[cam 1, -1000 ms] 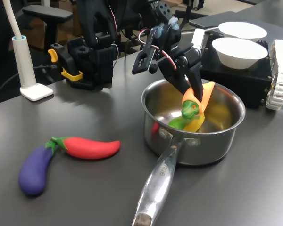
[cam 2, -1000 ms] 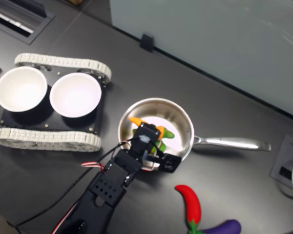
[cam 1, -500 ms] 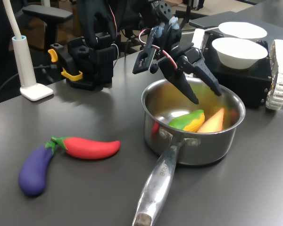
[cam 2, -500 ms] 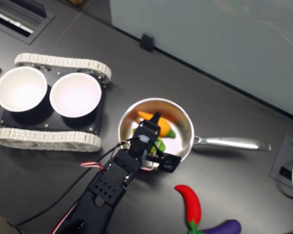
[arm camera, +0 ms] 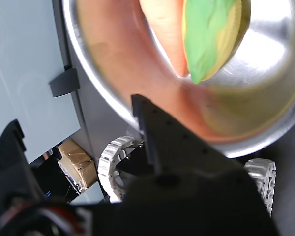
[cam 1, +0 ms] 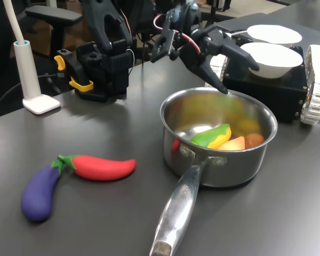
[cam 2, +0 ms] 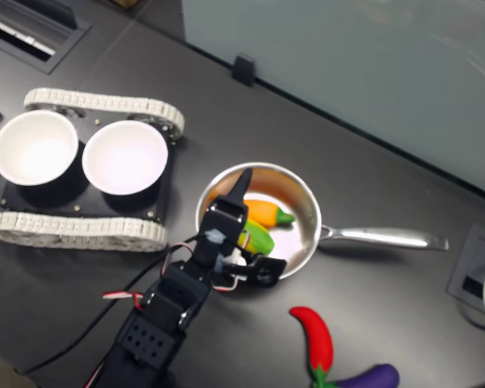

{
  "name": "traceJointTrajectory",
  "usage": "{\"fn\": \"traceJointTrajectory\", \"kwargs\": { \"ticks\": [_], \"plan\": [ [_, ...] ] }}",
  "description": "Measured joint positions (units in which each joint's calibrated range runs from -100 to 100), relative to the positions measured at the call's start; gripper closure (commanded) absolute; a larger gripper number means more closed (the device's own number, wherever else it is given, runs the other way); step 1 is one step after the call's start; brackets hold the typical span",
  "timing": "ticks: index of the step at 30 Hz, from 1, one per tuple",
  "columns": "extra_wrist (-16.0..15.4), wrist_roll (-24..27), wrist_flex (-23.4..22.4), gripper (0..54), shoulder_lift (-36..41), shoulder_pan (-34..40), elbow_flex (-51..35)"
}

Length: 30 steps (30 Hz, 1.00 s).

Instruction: Pick up the carrot and place them in the pan

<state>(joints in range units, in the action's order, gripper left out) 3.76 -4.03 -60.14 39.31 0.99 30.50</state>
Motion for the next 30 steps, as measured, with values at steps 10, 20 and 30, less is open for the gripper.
{"fn": "traceJointTrajectory", "kwargs": {
  "ticks": [10,20,30],
  "plan": [
    [0.0,0.2,-2.7,22.6,12.4,0.1,2.5],
    [0.0,0.8,-6.8,33.2,24.5,0.2,3.6],
    [-0.1,1.3,-8.9,53.1,32.7,2.1,6.7]
  ]
}}
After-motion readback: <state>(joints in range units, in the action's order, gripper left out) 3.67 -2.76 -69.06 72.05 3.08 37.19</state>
